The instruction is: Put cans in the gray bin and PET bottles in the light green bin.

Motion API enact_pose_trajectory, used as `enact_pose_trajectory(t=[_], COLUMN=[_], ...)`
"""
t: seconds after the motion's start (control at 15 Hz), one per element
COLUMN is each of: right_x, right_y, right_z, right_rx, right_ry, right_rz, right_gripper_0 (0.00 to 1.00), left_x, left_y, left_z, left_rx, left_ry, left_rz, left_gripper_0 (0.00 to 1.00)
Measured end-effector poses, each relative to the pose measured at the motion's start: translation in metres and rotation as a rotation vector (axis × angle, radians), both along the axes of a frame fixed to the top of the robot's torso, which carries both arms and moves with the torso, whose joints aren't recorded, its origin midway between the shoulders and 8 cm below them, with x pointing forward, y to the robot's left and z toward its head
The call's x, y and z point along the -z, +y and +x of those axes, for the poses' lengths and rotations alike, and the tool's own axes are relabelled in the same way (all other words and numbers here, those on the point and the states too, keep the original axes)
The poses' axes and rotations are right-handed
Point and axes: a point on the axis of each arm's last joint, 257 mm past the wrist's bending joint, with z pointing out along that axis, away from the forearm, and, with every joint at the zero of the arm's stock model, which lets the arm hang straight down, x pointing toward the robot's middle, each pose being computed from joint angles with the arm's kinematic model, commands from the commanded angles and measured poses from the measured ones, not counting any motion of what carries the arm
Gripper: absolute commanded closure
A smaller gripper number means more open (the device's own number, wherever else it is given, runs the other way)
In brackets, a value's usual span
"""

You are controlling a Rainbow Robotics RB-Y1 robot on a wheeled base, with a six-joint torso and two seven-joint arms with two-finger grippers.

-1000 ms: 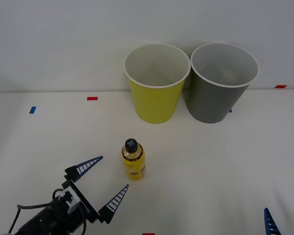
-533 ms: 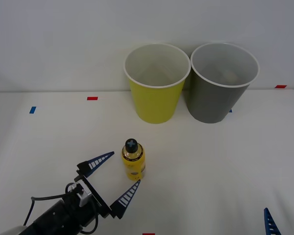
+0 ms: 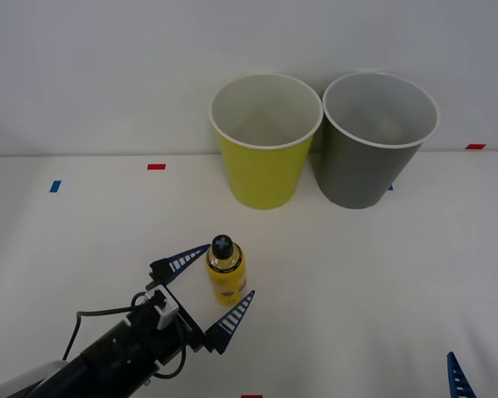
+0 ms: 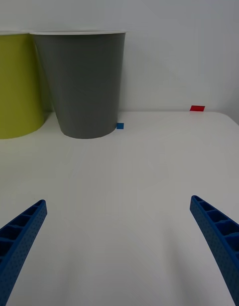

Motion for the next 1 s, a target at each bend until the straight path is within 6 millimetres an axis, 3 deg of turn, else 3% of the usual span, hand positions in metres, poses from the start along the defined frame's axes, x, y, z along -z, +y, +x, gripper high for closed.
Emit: enact_pose_trajectory(t=[0.73,0.8,0.87,0.93,1.0], right_x=[0.0,0.0,0.0,0.0,0.0], right_y=[0.0,0.0,0.0,0.0,0.0], right_z=[0.0,0.0,0.0,0.0,0.0], right_rx=[0.0,0.0,0.0,0.0,0.0], right_ry=[0.0,0.0,0.0,0.0,0.0], right_rz=[0.0,0.0,0.0,0.0,0.0], right_gripper_0=[0.0,0.0,0.0,0.0,0.0], left_x=[-0.009,-0.009,-0.01,-0.01,-0.01], left_y=[-0.018,-0.018,-0.019,-0.019,-0.019], left_z=[0.021,0.021,0.022,0.022,0.022], left_rx=[0.012,0.012,0.012,0.012,0.012], left_ry=[0.013,0.013,0.013,0.012,0.012], left_rz=[0.009,0.008,0.007,0.006,0.006], left_gripper_0=[0.0,0.11,0.89,0.99,1.0])
